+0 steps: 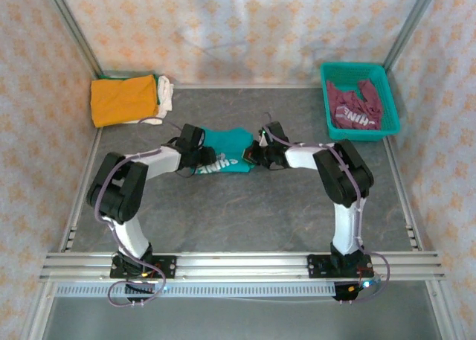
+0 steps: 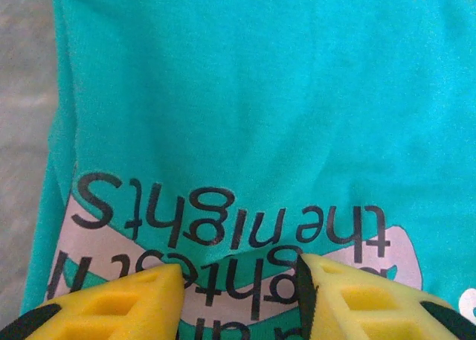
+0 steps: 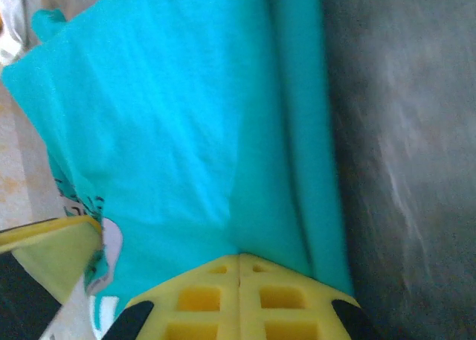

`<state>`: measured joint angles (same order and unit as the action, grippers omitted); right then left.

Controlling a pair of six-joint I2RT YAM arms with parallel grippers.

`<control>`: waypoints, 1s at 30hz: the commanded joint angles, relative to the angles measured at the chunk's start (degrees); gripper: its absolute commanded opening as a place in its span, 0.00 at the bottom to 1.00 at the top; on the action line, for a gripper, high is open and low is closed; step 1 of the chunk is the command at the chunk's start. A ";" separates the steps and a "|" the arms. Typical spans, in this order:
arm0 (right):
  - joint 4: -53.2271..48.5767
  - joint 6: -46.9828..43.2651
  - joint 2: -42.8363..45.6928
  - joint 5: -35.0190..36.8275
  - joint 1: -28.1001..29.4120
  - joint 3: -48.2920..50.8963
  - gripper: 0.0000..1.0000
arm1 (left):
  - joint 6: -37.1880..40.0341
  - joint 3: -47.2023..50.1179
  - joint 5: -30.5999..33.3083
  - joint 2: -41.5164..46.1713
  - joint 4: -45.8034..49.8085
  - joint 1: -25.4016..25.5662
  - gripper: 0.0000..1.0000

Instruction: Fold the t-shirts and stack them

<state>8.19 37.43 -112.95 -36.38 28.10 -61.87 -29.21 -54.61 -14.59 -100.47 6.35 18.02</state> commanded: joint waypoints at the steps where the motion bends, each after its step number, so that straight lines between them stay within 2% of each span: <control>1: -3.28 1.09 4.36 3.88 0.03 4.71 0.04 | -3.68 3.40 0.66 5.85 6.83 -0.44 0.45; 5: -7.02 0.44 7.45 3.17 -0.05 2.01 0.08 | -3.60 -0.53 1.70 10.76 11.83 -1.11 0.47; 10: -9.32 -1.62 11.24 6.49 -0.44 -1.75 0.21 | -5.21 -5.78 -3.14 11.61 12.13 -6.14 0.50; 13: -10.17 -2.56 11.75 10.34 -1.48 -1.84 0.28 | -3.46 -7.42 -1.50 10.15 13.87 -7.53 0.58; 16: -12.53 -3.77 11.05 13.35 -2.32 -1.85 0.33 | -2.25 -8.37 0.52 7.67 16.47 -7.57 0.62; 19: -15.39 -5.96 9.43 12.61 -2.47 -3.23 0.39 | -2.80 -5.91 1.12 6.89 14.74 -7.58 0.68; 23: -17.60 -7.69 7.62 9.69 -2.13 -4.33 0.39 | -3.00 -4.13 0.29 4.87 13.04 -7.38 0.68; 30: -15.69 -7.90 3.69 9.14 -1.29 -3.46 0.37 | -2.58 -3.00 0.76 2.06 12.17 -4.50 0.64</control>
<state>-7.29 30.59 -107.20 -27.09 26.50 -64.73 -32.53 -57.93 -15.38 -97.51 18.68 12.29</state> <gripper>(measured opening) 0.376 0.647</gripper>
